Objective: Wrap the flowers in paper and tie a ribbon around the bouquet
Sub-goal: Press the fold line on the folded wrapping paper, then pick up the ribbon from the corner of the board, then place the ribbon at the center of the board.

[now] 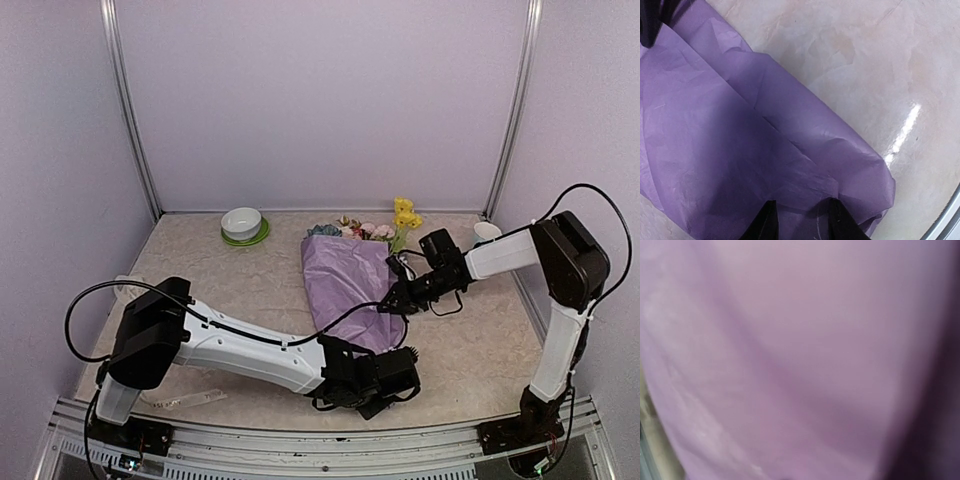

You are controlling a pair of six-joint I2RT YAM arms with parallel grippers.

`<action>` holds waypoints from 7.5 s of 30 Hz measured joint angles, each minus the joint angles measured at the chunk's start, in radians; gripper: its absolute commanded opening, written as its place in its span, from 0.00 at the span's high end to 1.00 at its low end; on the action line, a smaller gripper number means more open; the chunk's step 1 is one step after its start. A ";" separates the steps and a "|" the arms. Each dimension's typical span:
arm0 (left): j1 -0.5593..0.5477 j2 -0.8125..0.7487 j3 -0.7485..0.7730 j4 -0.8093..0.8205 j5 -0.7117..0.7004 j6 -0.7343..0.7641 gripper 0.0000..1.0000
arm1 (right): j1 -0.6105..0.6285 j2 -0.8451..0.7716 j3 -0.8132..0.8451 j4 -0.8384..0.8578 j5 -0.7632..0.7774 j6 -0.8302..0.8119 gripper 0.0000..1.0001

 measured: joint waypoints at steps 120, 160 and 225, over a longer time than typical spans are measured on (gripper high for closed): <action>0.002 -0.266 -0.430 0.280 0.253 -0.007 0.69 | 0.080 -0.200 -0.327 0.095 -0.074 0.115 1.00; 1.065 -0.611 -0.884 0.266 0.078 -0.387 1.00 | 0.080 -0.200 -0.316 0.087 -0.075 0.076 1.00; 1.016 -0.738 -0.429 -0.590 -0.545 -0.657 0.01 | 0.080 -0.200 -0.315 0.082 -0.073 0.072 1.00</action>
